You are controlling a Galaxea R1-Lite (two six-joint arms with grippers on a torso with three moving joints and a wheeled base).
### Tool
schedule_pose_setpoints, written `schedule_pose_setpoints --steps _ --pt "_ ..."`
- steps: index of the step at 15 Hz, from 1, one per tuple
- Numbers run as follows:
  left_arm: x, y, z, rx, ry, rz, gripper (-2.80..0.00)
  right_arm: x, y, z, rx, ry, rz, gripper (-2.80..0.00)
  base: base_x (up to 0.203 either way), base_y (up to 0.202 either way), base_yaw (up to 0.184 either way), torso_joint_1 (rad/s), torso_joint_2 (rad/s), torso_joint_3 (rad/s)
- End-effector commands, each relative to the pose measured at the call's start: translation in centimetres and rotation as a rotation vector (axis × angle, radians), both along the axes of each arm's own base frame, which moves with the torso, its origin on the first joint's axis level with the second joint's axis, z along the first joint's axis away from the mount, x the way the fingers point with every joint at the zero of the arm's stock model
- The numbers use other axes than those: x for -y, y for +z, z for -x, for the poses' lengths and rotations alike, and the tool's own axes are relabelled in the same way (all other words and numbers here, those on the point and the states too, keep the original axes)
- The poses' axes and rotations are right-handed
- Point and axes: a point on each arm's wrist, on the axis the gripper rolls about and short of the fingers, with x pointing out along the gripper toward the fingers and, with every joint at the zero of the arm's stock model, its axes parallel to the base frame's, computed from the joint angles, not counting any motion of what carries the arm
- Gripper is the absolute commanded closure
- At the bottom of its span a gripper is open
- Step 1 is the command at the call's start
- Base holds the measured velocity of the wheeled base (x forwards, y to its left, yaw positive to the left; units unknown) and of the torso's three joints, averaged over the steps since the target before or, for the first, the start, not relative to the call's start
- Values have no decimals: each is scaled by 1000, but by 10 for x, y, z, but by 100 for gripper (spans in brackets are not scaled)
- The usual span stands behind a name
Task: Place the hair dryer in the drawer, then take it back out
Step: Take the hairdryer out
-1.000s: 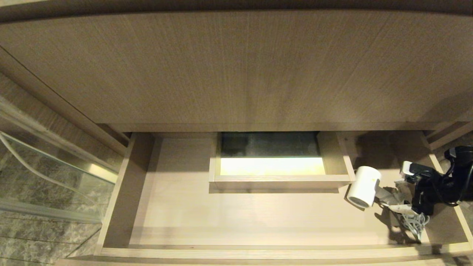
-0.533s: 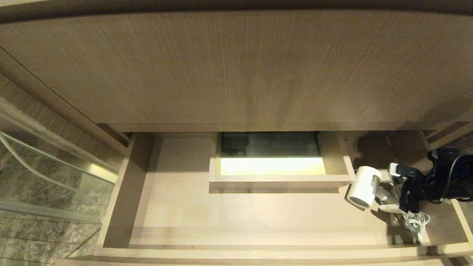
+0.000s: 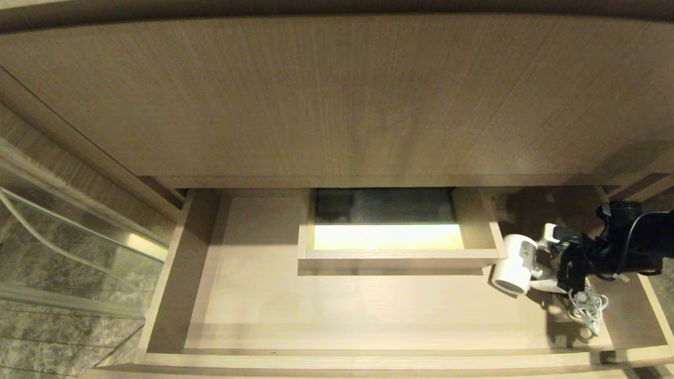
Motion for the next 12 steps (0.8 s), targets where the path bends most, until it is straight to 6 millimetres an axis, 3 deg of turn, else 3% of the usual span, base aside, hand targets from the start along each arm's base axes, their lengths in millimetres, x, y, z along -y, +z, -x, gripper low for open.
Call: schedule_pose_setpoints --steps 1,12 --pt "0 0 0 2 0 0 0 1 5 -5 25 8 11 -280 0 0 0 0 0 0" --pt "0 0 0 1 0 0 0 24 3 12 -21 -93 -35 -280 0 0 0 0 0 0"
